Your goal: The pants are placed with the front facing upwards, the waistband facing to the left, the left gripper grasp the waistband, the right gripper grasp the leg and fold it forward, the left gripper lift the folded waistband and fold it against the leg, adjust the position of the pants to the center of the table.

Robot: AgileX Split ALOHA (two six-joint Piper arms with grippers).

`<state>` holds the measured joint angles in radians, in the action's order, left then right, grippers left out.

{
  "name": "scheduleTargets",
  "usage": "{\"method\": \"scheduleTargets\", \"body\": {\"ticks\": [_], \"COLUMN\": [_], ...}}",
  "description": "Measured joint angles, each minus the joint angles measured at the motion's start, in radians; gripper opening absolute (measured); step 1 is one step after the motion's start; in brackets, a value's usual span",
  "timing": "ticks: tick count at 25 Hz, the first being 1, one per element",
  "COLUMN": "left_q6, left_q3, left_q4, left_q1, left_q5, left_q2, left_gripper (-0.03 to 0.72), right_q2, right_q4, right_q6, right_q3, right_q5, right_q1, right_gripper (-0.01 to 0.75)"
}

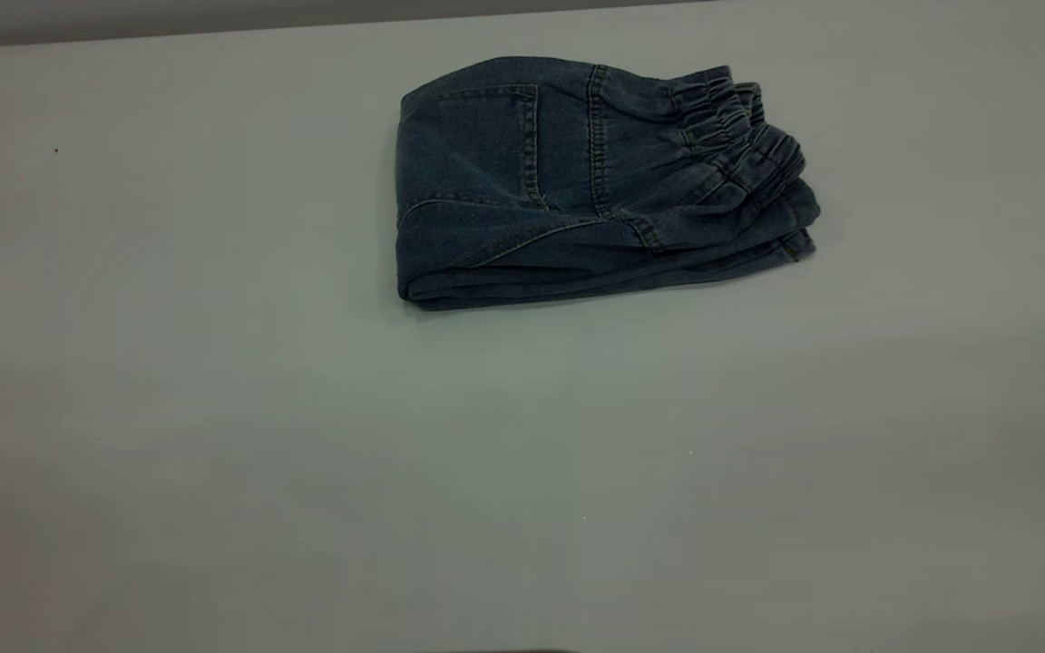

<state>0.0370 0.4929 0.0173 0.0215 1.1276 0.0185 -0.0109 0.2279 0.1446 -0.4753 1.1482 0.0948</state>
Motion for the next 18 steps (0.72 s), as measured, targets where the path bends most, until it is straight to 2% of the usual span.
{"method": "scheduleTargets", "body": {"ticks": [8, 18], "left_q6": [0.0, 0.0], "left_q3": [0.0, 0.0], "left_q4": [0.0, 0.0], "left_q1": [0.0, 0.0], "left_q5": [0.0, 0.0], "left_q2": [0.0, 0.0], "left_gripper": [0.515, 0.515], "right_q2": [0.0, 0.0], "right_q4": [-0.168, -0.184], "right_q6": [-0.13, -0.145], "right_q3": [0.0, 0.0], "right_q5": [-0.006, -0.007], "right_q1": [0.0, 0.0], "right_gripper": [0.496, 0.496]}}
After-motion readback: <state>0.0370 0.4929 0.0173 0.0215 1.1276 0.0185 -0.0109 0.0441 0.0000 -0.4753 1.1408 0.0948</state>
